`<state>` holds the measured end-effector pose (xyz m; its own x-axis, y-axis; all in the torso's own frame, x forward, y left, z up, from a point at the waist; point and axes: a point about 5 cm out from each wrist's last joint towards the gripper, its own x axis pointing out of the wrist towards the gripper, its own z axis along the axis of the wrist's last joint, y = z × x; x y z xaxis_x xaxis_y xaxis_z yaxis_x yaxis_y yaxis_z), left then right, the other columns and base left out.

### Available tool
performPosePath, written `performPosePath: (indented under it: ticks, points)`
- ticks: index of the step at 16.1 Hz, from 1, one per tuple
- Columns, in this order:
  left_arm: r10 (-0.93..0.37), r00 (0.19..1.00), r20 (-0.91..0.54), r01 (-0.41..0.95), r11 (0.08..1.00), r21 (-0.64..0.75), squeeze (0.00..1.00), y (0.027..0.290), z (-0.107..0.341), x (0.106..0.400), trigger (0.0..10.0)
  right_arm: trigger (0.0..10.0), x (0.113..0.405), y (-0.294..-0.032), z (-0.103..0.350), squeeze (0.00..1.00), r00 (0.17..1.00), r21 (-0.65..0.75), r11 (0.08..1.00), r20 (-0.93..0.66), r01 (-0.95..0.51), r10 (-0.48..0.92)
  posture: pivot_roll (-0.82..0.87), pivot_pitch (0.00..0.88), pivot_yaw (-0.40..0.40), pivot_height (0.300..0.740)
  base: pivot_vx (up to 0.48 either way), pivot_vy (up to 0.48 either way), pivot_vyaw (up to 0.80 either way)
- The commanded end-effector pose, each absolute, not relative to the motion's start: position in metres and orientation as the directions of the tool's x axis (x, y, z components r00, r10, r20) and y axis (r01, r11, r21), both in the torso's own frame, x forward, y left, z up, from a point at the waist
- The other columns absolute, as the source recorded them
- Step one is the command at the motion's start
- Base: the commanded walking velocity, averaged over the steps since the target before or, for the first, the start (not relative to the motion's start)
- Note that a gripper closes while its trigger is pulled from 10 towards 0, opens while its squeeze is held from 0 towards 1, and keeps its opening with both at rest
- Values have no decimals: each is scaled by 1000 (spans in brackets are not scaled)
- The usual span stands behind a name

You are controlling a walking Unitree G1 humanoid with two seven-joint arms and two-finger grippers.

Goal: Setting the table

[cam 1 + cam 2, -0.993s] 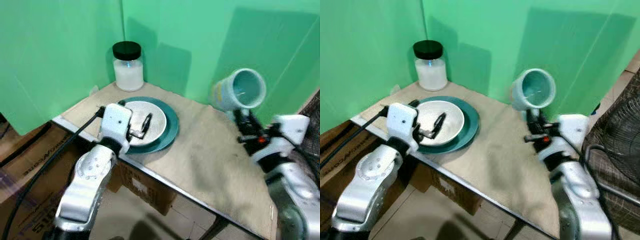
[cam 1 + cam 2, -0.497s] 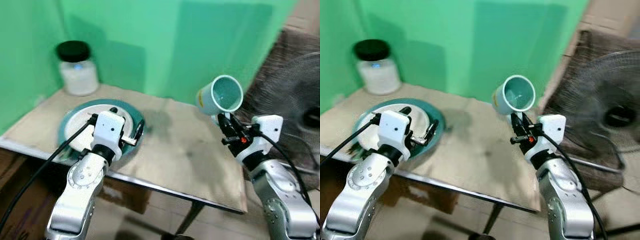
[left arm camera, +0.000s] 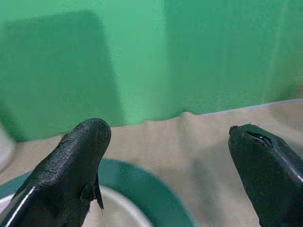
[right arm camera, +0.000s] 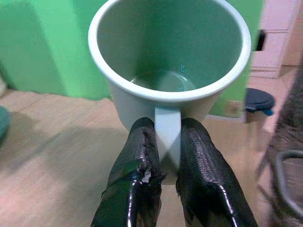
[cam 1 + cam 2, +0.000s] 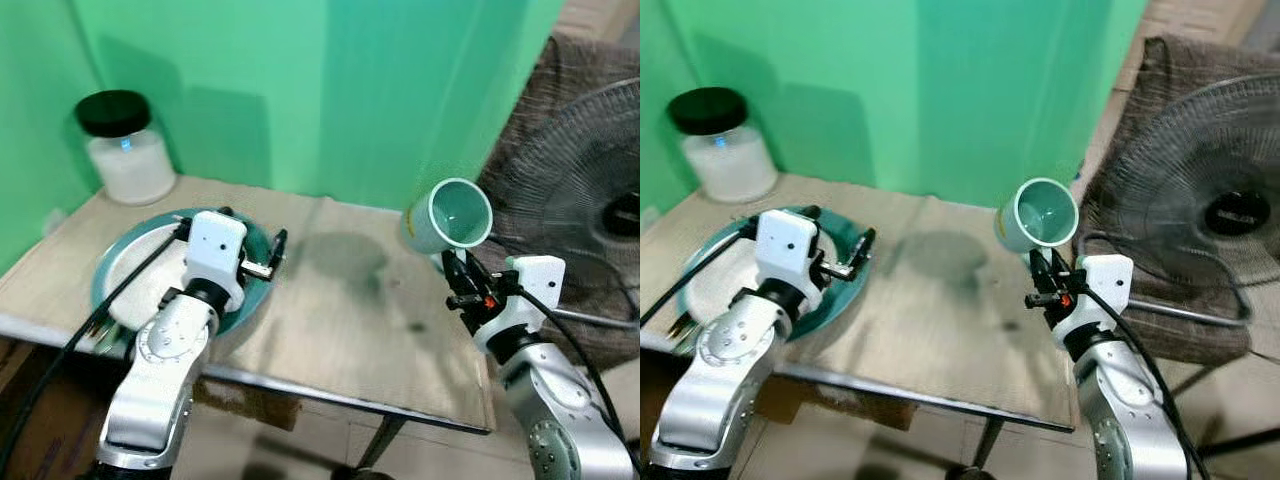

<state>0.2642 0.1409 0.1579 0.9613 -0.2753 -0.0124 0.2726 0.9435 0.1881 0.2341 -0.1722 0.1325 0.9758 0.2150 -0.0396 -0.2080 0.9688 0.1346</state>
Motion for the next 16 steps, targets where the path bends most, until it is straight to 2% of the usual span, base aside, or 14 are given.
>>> performPosePath:
  ticks: [1,4,15,16]
  points:
    - [-277,960,-39,279,941,192,0,142,154,264,10000,10000,237,-179,139,0,983,102,978,-1,-182,183,54,0,-33,740,0,0,-800]
    - [-232,972,-33,234,953,193,0,150,153,268,10000,10000,236,-180,142,0,987,121,980,6,-161,162,58,0,-43,740,0,0,-800]
    - [-229,973,-17,228,959,166,0,147,154,267,10000,10000,229,-168,137,0,986,165,973,-31,-159,166,46,0,-50,740,0,0,-800]
    - [-218,976,-18,218,963,159,0,147,154,267,10000,10000,229,-168,137,0,985,163,973,-32,-161,168,48,0,-54,740,0,0,0]
